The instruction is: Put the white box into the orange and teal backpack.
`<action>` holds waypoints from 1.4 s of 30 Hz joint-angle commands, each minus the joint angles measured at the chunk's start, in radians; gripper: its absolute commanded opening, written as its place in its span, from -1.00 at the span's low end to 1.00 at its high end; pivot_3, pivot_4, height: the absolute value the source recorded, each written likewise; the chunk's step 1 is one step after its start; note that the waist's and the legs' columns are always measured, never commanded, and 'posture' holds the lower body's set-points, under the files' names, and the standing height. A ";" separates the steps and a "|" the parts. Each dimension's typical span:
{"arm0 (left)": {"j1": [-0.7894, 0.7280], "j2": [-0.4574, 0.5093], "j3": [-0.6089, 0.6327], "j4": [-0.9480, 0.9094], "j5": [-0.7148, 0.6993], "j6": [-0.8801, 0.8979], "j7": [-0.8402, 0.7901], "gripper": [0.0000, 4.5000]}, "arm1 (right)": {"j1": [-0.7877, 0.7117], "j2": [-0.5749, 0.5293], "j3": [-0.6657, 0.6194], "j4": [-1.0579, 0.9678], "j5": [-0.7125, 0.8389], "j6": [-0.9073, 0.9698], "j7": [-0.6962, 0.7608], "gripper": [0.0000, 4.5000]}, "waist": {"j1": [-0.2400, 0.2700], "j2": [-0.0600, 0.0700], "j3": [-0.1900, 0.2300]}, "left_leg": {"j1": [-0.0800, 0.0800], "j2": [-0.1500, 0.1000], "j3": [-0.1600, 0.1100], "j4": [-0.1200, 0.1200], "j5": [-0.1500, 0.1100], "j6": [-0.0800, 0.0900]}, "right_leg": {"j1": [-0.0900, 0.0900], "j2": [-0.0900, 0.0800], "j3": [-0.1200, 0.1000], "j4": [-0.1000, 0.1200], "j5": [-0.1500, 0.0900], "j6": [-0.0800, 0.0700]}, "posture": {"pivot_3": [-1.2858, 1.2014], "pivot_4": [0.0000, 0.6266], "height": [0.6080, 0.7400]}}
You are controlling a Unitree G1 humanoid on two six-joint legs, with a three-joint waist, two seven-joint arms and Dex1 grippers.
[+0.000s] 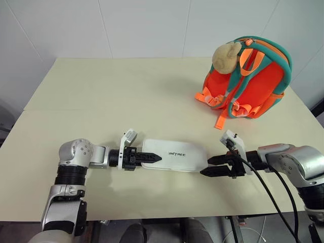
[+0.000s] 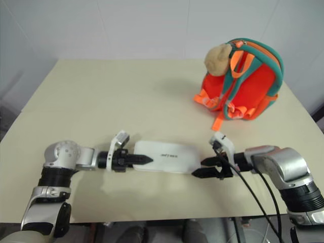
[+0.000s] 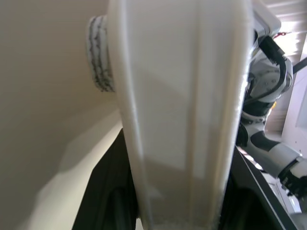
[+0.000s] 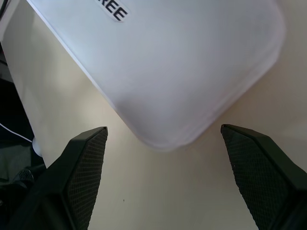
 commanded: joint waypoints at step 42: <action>0.407 0.150 0.140 -0.339 0.056 -0.730 -0.175 -0.37 | -0.614 0.318 -0.364 0.969 -0.265 -0.885 -0.305 1.00 | -0.031 0.000 0.000 | 0.000 0.002 0.010 -0.009 0.002 -0.003 | -0.004 -0.001 0.003 -0.001 0.001 -0.001 | 0.03 -0.52 1.00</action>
